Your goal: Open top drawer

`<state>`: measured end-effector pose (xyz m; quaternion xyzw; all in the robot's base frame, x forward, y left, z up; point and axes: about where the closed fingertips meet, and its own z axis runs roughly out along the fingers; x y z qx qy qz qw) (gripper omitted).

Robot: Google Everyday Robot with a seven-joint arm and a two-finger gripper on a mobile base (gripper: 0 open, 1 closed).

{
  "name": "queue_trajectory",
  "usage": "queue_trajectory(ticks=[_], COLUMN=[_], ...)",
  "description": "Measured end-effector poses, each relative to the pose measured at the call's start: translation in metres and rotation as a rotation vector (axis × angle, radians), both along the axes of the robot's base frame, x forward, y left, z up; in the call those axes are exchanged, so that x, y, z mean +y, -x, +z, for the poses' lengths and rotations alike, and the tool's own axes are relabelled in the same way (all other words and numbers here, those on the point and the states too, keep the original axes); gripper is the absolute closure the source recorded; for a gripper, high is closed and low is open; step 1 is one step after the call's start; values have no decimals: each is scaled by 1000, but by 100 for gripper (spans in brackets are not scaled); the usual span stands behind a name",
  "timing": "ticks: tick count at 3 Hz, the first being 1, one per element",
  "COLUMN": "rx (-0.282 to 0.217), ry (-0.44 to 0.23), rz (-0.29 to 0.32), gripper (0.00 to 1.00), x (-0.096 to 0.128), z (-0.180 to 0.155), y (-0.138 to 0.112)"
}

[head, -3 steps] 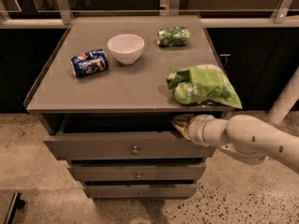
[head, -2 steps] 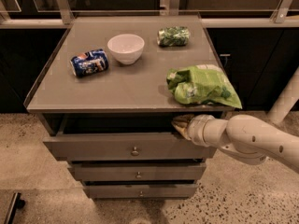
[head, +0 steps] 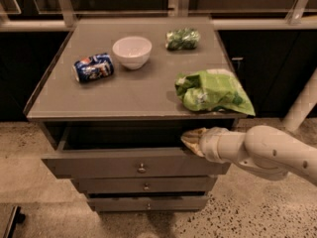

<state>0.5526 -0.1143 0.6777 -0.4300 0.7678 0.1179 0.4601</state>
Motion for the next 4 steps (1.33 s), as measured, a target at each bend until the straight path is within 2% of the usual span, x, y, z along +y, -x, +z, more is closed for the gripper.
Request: queue_trajectory(ticks=[2, 3, 4], rx=[64, 51, 49], ry=[-32, -19, -17], rz=[51, 55, 55], gripper=[100, 100, 100], x=[4, 3, 3], z=[-3, 4, 5], y=[42, 23, 21])
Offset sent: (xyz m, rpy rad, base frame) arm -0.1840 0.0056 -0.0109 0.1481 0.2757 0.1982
